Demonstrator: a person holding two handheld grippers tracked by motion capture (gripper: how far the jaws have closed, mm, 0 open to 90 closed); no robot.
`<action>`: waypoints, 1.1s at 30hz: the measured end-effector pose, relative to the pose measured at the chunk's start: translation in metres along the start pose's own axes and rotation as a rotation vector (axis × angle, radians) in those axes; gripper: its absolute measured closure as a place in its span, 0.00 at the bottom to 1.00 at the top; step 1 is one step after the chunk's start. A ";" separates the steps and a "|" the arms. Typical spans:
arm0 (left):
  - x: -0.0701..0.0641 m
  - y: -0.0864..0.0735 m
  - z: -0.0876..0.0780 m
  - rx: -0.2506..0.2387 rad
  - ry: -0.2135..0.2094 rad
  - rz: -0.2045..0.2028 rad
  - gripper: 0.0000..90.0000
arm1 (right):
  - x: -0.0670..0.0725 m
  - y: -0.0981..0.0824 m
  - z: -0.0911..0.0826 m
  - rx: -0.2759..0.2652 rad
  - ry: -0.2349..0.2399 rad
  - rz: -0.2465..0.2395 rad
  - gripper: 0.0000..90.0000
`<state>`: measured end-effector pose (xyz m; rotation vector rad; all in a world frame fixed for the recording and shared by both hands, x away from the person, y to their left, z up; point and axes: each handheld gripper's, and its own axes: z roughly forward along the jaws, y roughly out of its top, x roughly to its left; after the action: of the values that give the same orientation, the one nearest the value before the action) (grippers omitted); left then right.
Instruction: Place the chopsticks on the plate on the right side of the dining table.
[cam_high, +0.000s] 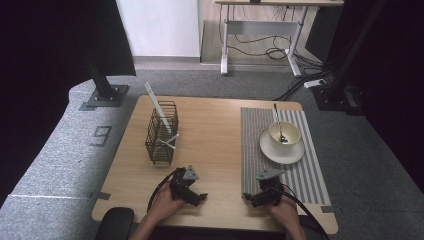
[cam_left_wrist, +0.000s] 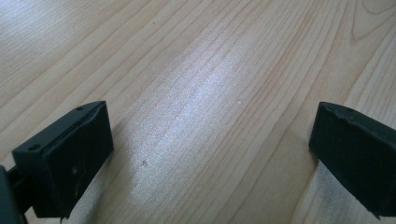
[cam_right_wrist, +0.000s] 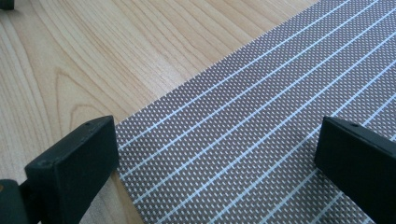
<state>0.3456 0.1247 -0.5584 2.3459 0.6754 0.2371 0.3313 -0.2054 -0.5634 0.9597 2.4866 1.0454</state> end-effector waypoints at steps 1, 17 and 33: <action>0.000 0.000 0.000 0.000 0.000 0.000 0.00 | 0.000 0.000 0.000 0.000 0.000 0.000 0.00; 0.000 0.000 0.000 0.000 0.001 -0.001 0.00 | 0.000 0.000 0.000 -0.003 0.003 0.011 0.00; 0.000 0.000 0.000 -0.001 0.001 -0.002 0.00 | -0.002 0.015 -0.007 -0.021 0.015 0.015 0.00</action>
<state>0.3456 0.1244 -0.5585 2.3440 0.6774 0.2381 0.3365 -0.2032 -0.5476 0.9697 2.4793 1.0847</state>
